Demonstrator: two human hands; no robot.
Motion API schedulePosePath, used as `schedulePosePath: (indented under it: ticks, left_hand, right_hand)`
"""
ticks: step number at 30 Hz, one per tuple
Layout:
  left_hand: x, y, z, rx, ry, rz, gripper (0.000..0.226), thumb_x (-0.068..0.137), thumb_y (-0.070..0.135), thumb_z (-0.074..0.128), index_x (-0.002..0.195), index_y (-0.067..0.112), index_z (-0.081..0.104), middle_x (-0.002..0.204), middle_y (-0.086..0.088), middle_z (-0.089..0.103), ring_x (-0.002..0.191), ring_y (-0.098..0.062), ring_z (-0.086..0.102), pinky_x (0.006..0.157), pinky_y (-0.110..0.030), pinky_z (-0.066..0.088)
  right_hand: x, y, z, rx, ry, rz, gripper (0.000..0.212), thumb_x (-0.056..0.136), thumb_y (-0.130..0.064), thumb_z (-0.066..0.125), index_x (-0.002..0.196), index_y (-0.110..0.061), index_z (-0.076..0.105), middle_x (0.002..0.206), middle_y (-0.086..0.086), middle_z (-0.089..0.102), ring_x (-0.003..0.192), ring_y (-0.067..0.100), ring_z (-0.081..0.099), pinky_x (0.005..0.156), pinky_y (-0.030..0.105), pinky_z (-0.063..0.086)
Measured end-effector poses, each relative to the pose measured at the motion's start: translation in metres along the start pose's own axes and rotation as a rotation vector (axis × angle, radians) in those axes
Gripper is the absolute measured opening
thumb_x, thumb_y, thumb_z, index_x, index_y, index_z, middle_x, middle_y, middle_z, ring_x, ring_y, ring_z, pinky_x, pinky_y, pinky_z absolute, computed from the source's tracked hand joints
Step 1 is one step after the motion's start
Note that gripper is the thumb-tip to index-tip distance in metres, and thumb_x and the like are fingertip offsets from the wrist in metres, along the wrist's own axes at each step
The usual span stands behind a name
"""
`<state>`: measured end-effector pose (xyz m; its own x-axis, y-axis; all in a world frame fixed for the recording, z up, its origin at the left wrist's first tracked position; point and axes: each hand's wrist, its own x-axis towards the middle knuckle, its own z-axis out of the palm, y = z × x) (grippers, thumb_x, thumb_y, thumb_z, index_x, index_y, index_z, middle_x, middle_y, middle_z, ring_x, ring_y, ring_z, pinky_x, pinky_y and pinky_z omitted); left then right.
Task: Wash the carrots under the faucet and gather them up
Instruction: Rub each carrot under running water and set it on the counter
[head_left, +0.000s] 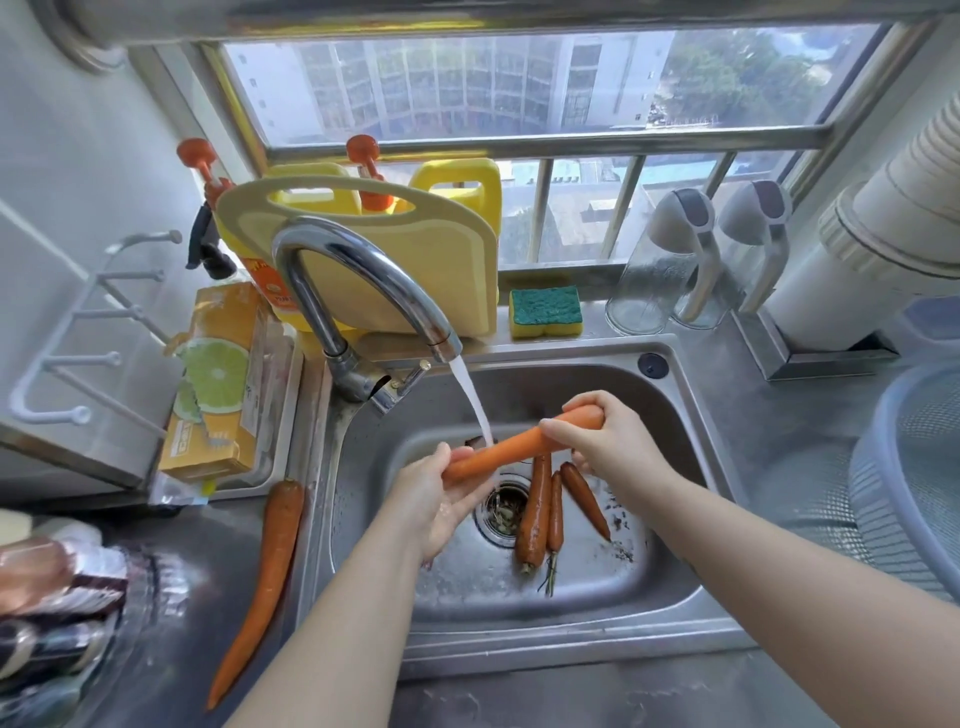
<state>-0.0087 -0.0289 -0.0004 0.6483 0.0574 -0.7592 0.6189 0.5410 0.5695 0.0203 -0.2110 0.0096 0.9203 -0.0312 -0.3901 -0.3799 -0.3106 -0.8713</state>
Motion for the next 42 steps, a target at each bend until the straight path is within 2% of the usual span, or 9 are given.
schedulePosePath:
  ticks: [5,9,14,21,27,31,34,39,42]
  left_hand:
    - [0.000,0.008,-0.016,1.022,0.094,0.437,0.039,0.101,0.024,0.033,0.094,0.008,0.068,0.084,-0.008,0.069,0.083,-0.025,0.066,0.077,-0.034,0.052]
    - [-0.002,0.004,-0.018,1.727,-0.025,0.593,0.034,0.101,0.032,0.025,0.078,0.023,0.048,0.095,-0.008,0.066,0.092,-0.031,0.059,0.080,-0.038,0.044]
    - [-0.002,-0.006,-0.005,1.375,-0.104,0.482,0.036,0.101,0.039,0.023,0.126,0.028,0.046,0.103,-0.007,0.064,0.092,-0.030,0.059,0.082,-0.042,0.049]
    - [-0.002,-0.003,-0.010,1.306,-0.068,0.435,0.059,0.090,0.067,0.024,0.060,0.022,0.047,0.068,0.001,0.056,0.071,-0.025,0.053,0.061,-0.032,0.035]
    - [-0.004,-0.006,-0.034,1.187,-0.135,0.291,0.050,0.080,0.065,0.055,0.063,0.018,0.053,0.053,0.003,0.046,0.052,-0.017,0.039,0.056,-0.030,0.029]
    - [-0.004,-0.013,-0.030,1.214,-0.055,0.415,0.040,0.083,0.054,0.057,0.062,0.022,0.046,0.053,0.003,0.050,0.053,-0.023,0.050,0.054,-0.035,0.039]
    - [-0.007,-0.015,-0.032,1.187,-0.012,0.448,0.037,0.079,0.056,0.055,0.064,0.024,0.047,0.055,0.002,0.053,0.057,-0.026,0.055,0.057,-0.036,0.044]
    - [-0.006,-0.009,-0.044,1.153,-0.029,0.467,0.030,0.087,0.043,0.059,0.065,0.026,0.048,0.059,0.006,0.049,0.054,-0.013,0.044,0.053,-0.029,0.030]
    - [-0.006,-0.008,-0.043,1.168,-0.010,0.472,0.028,0.086,0.045,0.058,0.071,0.024,0.051,0.060,0.006,0.050,0.056,-0.015,0.045,0.053,-0.029,0.030]
  right_hand:
    - [0.019,0.010,0.027,-0.071,0.098,0.045,0.021,0.084,-0.037,0.064,0.086,-0.016,0.060,0.076,-0.001,0.058,0.068,0.015,0.052,0.070,0.037,0.046]
    - [0.019,0.006,0.044,-0.188,0.056,0.003,0.022,0.092,-0.032,0.055,0.082,-0.013,0.061,0.069,-0.003,0.056,0.071,0.016,0.053,0.069,0.028,0.040]
    - [0.011,-0.001,0.061,-0.191,0.029,-0.027,0.028,0.096,-0.031,0.047,0.080,-0.012,0.059,0.070,-0.002,0.057,0.074,0.018,0.054,0.068,0.029,0.038]
    - [-0.002,0.001,0.071,0.192,-0.074,0.076,0.022,0.083,-0.031,0.067,0.089,-0.010,0.070,0.066,0.000,0.062,0.056,0.010,0.051,0.055,0.025,0.039]
    - [-0.010,0.002,0.083,0.195,-0.269,0.030,0.007,0.091,-0.021,0.058,0.093,-0.016,0.063,0.097,0.007,0.066,0.086,0.015,0.062,0.072,0.023,0.047]
    - [-0.005,-0.014,0.094,0.234,-0.037,0.043,0.024,0.092,-0.013,0.049,0.072,-0.007,0.062,0.067,0.003,0.065,0.058,0.003,0.059,0.053,0.012,0.045]
    - [-0.004,-0.019,0.098,0.414,-0.018,0.136,0.038,0.094,-0.016,0.043,0.060,-0.013,0.059,0.054,-0.001,0.062,0.058,0.010,0.060,0.058,0.023,0.044]
    - [-0.013,-0.014,0.078,0.391,-0.411,0.112,0.027,0.102,-0.022,0.036,0.102,-0.019,0.063,0.105,0.008,0.066,0.059,0.010,0.042,0.060,0.024,0.032]
    - [-0.012,-0.012,0.070,0.441,-0.489,0.133,0.026,0.101,-0.014,0.036,0.118,-0.015,0.056,0.111,0.007,0.060,0.059,0.010,0.036,0.063,0.026,0.030]
